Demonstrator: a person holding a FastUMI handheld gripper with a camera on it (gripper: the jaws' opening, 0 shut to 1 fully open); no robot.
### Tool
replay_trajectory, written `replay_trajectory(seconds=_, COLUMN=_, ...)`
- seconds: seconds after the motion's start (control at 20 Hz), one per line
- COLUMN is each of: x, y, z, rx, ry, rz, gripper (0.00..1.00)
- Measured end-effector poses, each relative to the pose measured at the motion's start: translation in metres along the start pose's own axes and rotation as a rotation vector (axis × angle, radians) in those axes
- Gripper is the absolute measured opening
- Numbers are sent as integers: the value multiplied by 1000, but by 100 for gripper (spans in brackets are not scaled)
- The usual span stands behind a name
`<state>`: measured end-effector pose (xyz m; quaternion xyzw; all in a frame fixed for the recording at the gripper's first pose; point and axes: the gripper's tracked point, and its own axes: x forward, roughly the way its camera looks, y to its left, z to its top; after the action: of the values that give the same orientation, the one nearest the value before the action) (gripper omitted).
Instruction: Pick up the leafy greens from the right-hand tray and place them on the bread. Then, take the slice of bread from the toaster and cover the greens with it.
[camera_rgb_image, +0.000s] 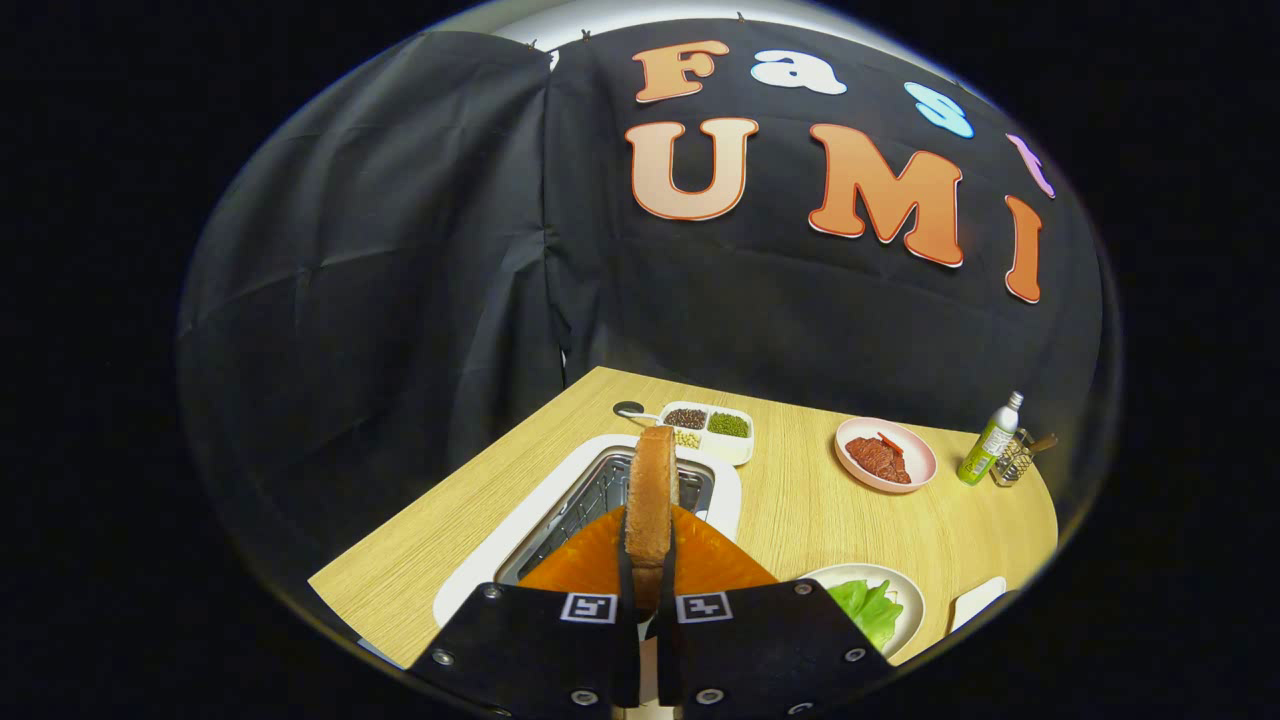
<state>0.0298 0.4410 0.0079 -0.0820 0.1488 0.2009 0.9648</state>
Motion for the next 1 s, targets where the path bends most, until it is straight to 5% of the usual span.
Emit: replay_trajectory(seconds=1.0, x=-50, y=-29, z=51, rx=134, ry=-112, rz=89, gripper=7)
